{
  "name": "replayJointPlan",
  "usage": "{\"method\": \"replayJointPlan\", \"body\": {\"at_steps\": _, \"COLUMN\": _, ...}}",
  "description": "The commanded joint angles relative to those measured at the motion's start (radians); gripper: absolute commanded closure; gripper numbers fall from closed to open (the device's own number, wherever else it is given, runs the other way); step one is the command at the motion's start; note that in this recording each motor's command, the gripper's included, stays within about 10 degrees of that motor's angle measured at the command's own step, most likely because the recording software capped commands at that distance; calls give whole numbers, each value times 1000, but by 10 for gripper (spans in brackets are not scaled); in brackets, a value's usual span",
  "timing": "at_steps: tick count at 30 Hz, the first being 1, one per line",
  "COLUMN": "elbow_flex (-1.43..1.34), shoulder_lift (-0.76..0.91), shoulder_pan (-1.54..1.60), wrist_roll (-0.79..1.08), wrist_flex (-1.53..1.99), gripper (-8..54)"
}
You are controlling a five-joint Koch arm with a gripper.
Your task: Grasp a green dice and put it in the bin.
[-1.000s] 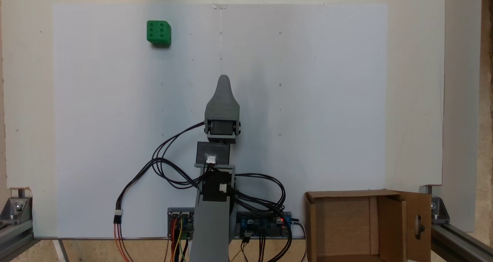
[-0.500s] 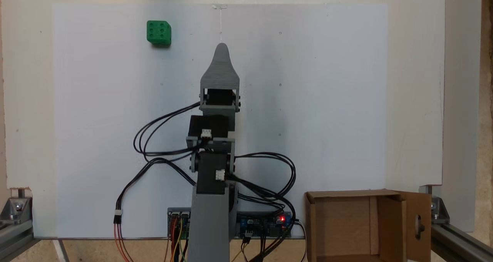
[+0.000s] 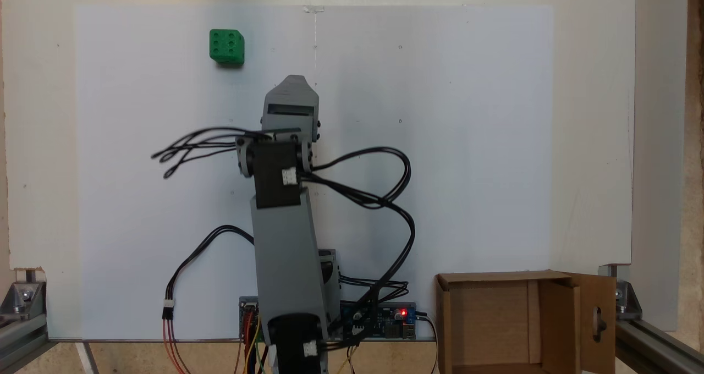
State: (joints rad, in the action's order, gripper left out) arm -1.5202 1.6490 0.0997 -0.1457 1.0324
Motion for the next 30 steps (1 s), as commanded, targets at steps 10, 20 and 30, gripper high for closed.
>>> {"method": "replayJointPlan", "body": {"at_steps": 10, "elbow_flex": 408, "shoulder_lift": -190, "shoulder_pan": 87, "wrist_roll": -153, "wrist_flex": 284, "gripper": 22}}
{"method": "replayJointPlan", "body": {"at_steps": 20, "elbow_flex": 732, "shoulder_lift": -353, "shoulder_pan": 224, "wrist_roll": -245, "wrist_flex": 337, "gripper": 21}}
{"method": "replayJointPlan", "body": {"at_steps": 30, "elbow_flex": 1037, "shoulder_lift": -574, "shoulder_pan": 264, "wrist_roll": -276, "wrist_flex": 483, "gripper": 16}}
